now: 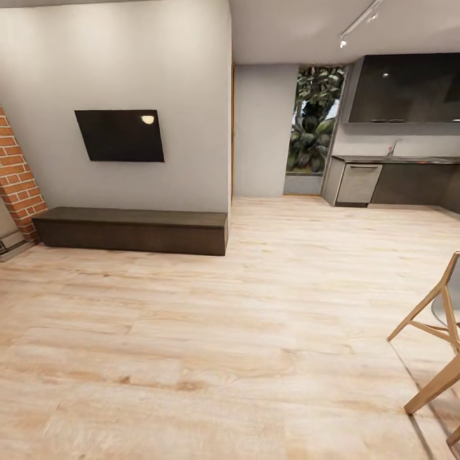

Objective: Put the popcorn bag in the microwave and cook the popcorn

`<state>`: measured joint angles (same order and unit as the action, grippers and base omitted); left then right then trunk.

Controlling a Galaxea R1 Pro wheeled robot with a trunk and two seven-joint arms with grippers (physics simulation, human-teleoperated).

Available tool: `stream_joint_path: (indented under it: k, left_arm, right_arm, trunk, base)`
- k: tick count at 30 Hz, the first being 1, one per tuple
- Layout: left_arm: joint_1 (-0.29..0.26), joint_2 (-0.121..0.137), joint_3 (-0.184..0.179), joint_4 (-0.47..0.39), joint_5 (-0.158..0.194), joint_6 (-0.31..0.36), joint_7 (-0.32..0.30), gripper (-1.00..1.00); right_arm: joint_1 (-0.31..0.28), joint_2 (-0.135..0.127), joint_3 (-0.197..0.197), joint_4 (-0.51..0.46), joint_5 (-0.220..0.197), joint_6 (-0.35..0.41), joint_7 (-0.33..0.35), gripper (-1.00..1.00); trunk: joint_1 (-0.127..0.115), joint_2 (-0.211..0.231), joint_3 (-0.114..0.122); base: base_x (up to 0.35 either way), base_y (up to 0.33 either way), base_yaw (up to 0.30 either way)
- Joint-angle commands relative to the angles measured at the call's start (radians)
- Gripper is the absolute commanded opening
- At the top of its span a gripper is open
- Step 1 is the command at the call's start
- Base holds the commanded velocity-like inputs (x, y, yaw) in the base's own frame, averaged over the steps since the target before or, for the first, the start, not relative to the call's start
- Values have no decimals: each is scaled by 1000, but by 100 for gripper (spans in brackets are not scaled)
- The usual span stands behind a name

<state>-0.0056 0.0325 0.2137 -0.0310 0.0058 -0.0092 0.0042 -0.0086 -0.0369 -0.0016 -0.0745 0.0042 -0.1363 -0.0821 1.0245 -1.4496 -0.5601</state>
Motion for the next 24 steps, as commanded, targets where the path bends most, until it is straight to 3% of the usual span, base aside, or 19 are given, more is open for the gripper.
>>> stream_joint_path:
  k: [1, 7, 16, 24]
  left_arm:
    - [-1, 0, 4, 0, 1, -1, 0, 100]
    - [-1, 0, 4, 0, 1, -1, 0, 100]
    - [-1, 0, 4, 0, 1, -1, 0, 100]
    - [-1, 0, 4, 0, 1, -1, 0, 100]
  right_arm:
    - [-1, 0, -1, 1, 0, -3, -2, 100]
    - [-1, 0, -4, 1, -1, -5, 1, 100]
    - [-1, 0, -5, 1, -1, -5, 2, 100]
    - [-1, 0, -4, 2, -2, -4, 1, 100]
  trunk:
    - [1, 0, -1]
    - [1, 0, -1]
    - [1, 0, -1]
    - [1, 0, -1]
  base:
    - [330, 79, 0]
    - [330, 29, -52]
    - [330, 1, -243]
    - [330, 0, -27]
